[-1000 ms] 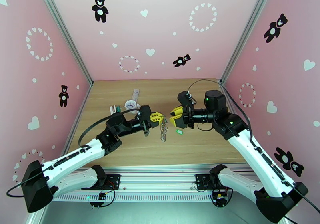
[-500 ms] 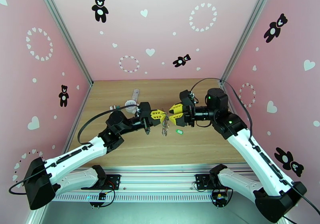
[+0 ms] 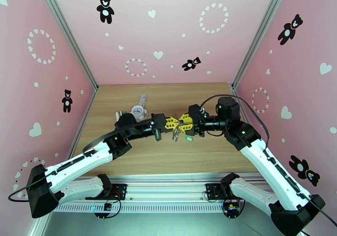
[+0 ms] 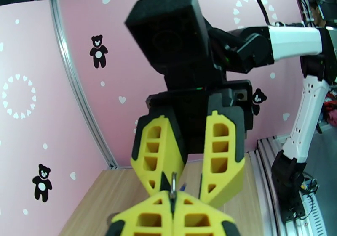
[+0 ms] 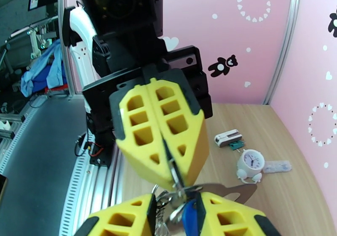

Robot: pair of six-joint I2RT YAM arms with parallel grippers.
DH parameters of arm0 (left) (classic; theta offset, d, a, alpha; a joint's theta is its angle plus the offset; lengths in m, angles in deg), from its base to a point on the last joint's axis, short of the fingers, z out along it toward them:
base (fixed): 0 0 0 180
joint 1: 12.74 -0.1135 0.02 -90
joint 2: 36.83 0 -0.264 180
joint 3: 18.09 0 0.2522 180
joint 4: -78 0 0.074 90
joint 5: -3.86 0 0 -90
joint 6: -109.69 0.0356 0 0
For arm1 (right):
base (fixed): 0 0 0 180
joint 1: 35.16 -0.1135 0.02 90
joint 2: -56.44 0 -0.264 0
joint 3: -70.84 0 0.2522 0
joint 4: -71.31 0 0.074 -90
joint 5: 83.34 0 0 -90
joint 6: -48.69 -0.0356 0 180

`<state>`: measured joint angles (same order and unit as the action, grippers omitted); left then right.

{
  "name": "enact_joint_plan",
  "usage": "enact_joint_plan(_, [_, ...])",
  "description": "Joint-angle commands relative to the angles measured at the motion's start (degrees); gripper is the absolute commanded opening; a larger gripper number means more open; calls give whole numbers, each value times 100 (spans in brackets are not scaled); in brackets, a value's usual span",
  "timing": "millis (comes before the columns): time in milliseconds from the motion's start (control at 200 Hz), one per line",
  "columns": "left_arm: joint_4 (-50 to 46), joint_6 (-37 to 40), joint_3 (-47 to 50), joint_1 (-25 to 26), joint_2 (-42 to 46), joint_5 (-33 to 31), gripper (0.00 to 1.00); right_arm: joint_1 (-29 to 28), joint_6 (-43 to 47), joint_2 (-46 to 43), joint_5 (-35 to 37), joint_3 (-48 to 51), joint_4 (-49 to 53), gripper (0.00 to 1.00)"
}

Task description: Remove the keys from the keyring

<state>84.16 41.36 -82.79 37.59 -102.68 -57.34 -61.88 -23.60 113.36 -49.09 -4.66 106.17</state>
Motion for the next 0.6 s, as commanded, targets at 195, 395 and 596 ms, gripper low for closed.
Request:
enact_joint_plan(195, [-371,894,-61,126,-86,-258,0,-26,665,-280,552,143,173,29])
enact_joint_plan(395, [-356,970,-16,126,-62,-284,0,-27,891,-325,778,134,328,28])
enact_joint_plan(596, [-366,1031,14,122,1,-350,0,-27,1005,-365,814,69,432,24])
